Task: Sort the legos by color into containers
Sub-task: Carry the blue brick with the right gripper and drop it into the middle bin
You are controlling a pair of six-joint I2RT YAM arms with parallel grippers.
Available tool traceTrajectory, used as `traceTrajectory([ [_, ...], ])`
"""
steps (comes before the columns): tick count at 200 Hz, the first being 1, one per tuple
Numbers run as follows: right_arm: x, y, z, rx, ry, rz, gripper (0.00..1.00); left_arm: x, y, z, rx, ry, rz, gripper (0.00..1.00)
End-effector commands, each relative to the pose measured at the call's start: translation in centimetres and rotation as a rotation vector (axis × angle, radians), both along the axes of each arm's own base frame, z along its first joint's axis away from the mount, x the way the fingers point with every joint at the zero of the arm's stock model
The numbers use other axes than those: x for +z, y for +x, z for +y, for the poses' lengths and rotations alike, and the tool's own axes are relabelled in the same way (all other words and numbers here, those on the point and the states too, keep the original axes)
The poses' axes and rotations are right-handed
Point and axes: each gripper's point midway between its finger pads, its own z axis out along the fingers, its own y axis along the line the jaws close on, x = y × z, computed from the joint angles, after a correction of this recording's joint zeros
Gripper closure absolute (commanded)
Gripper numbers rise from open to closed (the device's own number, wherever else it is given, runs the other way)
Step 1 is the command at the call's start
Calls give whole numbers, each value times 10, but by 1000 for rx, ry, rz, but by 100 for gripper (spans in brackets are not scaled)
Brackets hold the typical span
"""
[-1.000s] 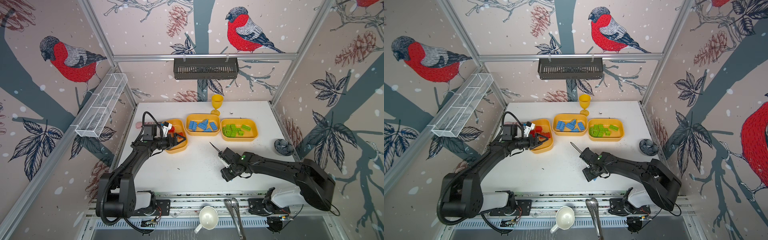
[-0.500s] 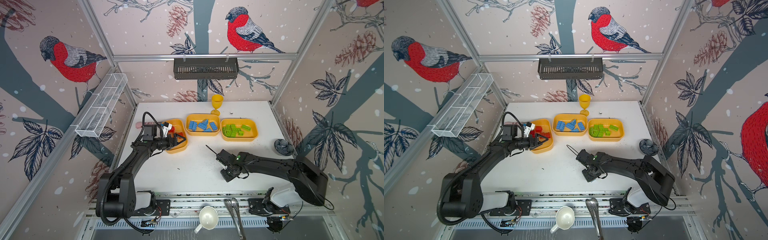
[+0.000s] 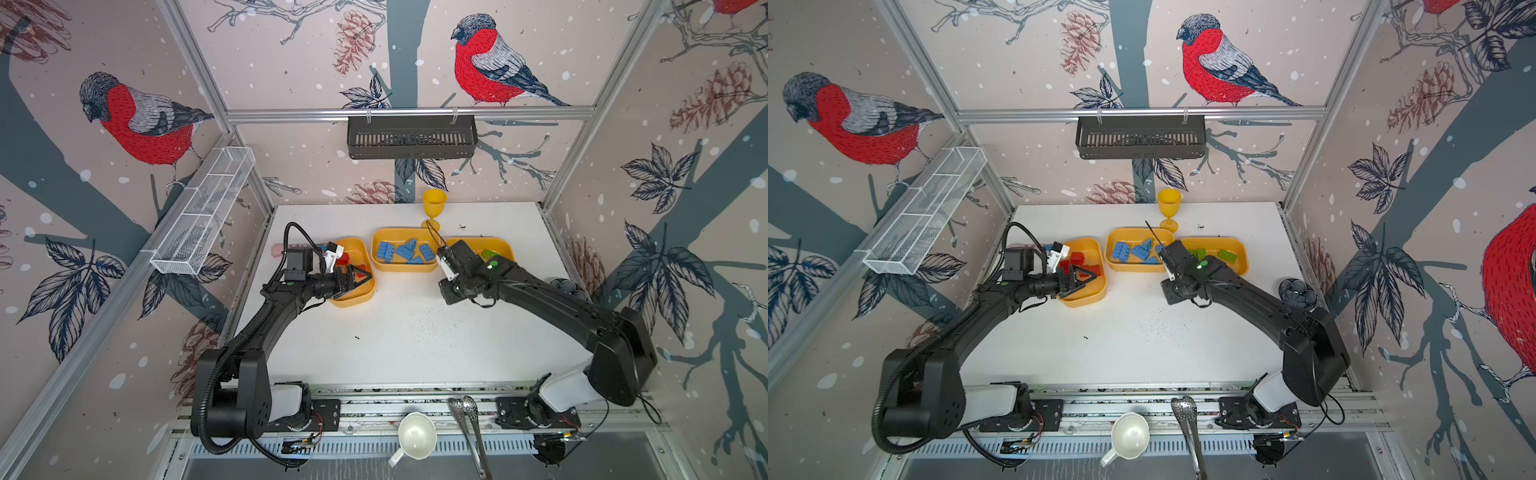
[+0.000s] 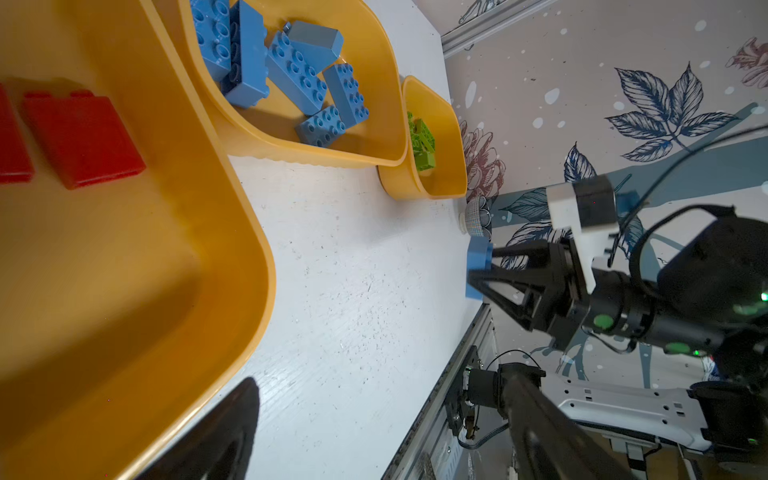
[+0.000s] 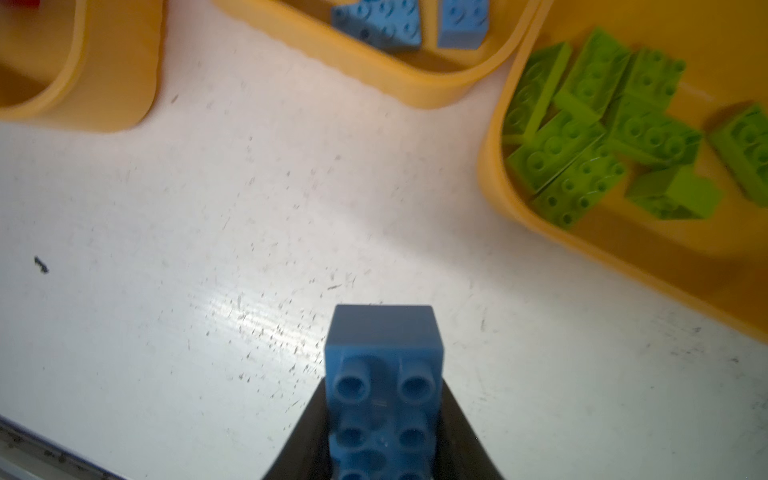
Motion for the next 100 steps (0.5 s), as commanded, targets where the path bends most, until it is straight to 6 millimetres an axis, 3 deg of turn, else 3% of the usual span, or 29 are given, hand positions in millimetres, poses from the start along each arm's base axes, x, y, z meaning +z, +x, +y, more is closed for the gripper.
traceTrajectory([
  [1,21,41,6,6,36,-65,73,15,4,-2,-8,-19,-55,8],
  [10,31,61,12,-5,68,-91,72,17,5,-2,-7,-18,-61,8],
  [38,32,108,37,-7,134,-90,72,20,4,-1,2,-17,-65,8],
  [69,6,144,64,-33,170,-43,72,23,3,0,19,-15,-74,8],
  [100,-20,164,84,-70,204,13,71,23,1,1,28,-11,-72,8],
])
